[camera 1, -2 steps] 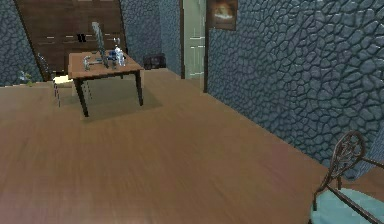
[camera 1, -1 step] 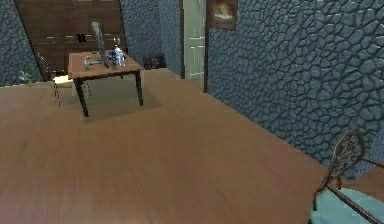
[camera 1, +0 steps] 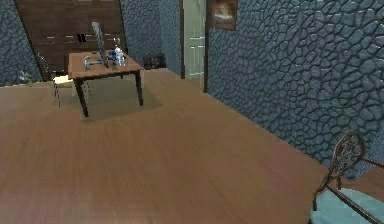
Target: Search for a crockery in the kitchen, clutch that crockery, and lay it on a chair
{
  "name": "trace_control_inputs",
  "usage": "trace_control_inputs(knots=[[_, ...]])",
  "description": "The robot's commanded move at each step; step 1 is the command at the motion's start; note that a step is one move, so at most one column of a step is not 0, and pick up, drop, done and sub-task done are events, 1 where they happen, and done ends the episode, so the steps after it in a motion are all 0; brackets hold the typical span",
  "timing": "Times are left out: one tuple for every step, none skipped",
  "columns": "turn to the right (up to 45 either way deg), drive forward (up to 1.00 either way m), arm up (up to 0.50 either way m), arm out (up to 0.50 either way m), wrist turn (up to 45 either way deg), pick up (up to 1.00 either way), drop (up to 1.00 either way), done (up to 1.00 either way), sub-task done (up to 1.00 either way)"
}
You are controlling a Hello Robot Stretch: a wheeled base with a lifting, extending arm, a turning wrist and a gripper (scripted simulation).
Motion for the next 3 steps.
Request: trace_control_inputs(knots=[[0.0, 0.0, 0.0, 0.0, 45.0, 0.0, 0.0, 0.0, 0.0], [0.0, 0.0, 0.0, 0.0, 45.0, 0.0, 0.0, 0.0, 0.0], [0.0, 0.0, 0.0, 0.0, 42.0, 0.0, 0.0, 0.0, 0.0]])
